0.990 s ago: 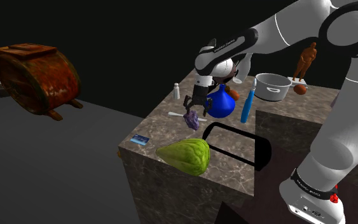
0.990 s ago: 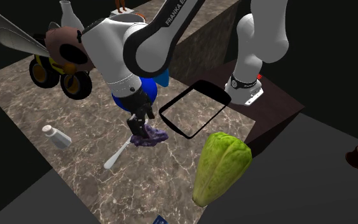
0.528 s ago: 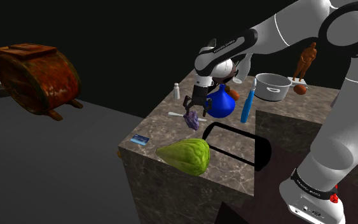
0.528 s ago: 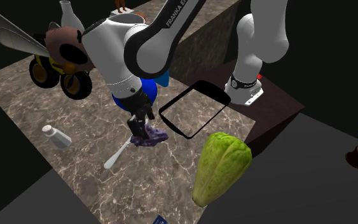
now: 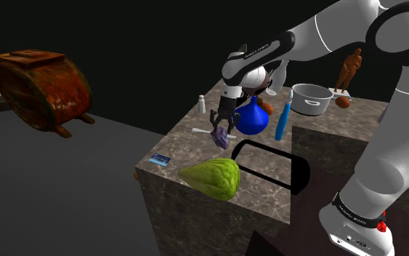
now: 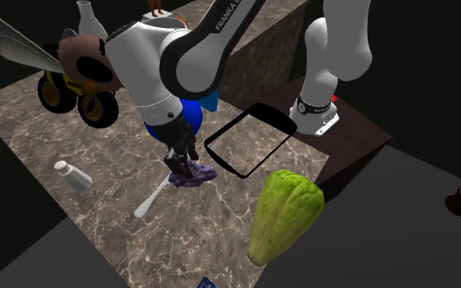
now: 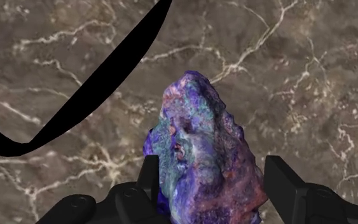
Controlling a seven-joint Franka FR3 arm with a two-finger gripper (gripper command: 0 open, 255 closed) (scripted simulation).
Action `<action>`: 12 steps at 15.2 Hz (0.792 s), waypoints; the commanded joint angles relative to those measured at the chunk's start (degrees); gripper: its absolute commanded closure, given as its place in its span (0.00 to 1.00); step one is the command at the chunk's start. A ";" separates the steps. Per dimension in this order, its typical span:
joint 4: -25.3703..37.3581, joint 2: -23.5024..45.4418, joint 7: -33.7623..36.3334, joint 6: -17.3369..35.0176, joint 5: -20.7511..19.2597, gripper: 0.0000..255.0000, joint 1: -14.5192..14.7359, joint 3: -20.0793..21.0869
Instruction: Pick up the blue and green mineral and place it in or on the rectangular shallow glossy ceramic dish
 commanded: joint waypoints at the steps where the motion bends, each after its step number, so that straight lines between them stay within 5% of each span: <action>1: -0.83 0.68 -0.05 0.03 -0.99 1.00 -0.28 -0.42; 12: 2.91 -3.41 1.84 -7.52 -1.06 1.00 -0.50 -0.50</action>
